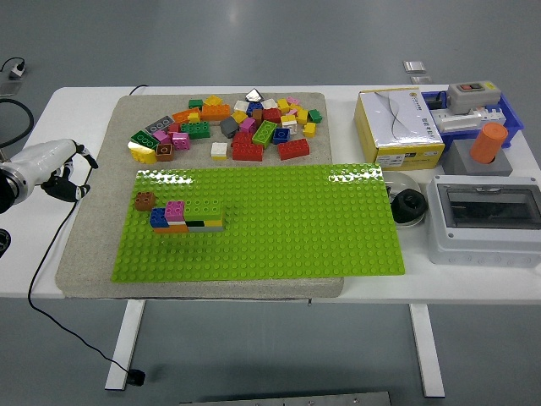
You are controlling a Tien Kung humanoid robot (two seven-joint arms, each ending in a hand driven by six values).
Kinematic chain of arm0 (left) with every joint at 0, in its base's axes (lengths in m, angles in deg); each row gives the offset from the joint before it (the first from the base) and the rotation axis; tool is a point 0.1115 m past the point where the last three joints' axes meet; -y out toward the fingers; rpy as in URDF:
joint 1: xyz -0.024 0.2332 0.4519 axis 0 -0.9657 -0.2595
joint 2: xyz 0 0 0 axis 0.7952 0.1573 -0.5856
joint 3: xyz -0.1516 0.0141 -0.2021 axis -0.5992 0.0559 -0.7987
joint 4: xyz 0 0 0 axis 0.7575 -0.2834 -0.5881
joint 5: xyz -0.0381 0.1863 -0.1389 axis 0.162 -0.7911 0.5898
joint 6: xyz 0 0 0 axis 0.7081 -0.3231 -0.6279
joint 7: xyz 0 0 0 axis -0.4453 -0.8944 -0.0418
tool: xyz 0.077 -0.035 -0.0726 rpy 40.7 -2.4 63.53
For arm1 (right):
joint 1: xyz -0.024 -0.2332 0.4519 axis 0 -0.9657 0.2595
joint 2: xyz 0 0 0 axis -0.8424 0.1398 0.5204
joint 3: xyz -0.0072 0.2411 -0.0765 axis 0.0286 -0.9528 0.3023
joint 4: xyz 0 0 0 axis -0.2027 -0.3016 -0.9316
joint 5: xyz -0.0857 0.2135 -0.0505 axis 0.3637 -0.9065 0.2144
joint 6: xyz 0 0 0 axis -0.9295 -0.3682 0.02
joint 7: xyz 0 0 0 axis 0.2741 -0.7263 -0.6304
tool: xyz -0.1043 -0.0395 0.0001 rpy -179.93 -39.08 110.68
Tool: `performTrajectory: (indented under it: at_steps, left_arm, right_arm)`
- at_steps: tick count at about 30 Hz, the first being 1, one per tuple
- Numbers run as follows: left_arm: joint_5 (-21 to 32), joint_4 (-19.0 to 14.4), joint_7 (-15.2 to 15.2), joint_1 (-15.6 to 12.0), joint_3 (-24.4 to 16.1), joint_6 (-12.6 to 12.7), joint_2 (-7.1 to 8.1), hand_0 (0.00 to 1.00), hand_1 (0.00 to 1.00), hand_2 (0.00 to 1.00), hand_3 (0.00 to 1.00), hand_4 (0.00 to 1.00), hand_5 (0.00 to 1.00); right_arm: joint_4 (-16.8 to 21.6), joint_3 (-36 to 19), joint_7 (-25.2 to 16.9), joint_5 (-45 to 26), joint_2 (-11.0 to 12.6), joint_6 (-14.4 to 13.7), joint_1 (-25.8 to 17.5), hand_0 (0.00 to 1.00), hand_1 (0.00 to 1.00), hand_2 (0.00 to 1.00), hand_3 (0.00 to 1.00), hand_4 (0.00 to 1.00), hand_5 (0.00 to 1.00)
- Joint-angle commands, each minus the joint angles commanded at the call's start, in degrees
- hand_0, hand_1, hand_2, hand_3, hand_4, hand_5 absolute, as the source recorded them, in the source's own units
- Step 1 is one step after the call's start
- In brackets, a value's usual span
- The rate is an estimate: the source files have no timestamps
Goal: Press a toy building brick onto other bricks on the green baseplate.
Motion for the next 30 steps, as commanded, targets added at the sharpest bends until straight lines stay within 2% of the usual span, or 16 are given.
performTrajectory:
  at_steps: [8, 22, 26, 30]
  left_arm:
    - [-1.29, 1.93, 2.19, -0.44, -1.68, 1.92, 0.27, 0.149, 0.002, 0.095, 0.697, 0.626, 0.002]
    - [-2.39, -0.62, 2.70, -4.02, -5.30, 3.84, -0.63, 0.153, 0.002, 0.096, 0.698, 0.623, 0.002]
    - [-2.43, -0.10, 4.63, -4.29, -4.23, 6.88, -1.80, 0.155, 0.002, 0.098, 0.695, 0.598, 0.002]
    - [-2.56, 1.36, 6.49, -3.52, -1.16, 9.51, -3.10, 0.155, 0.002, 0.098, 0.695, 0.598, 0.002]
  right_arm:
    - [0.00, 0.17, 0.03, -0.23, -0.44, -0.54, 0.05, 0.619, 0.385, 0.581, 0.697, 0.675, 0.911]
    - [0.00, 1.11, 0.38, -1.36, -1.01, -1.31, -0.07, 0.621, 0.390, 0.584, 0.696, 0.669, 0.912]
    - [0.00, 1.04, 0.69, -1.40, -1.04, -0.99, -0.02, 0.621, 0.392, 0.592, 0.695, 0.656, 0.899]
    - [0.00, 0.80, 0.76, -1.31, -0.93, -0.74, 0.09, 0.621, 0.392, 0.592, 0.695, 0.656, 0.899]
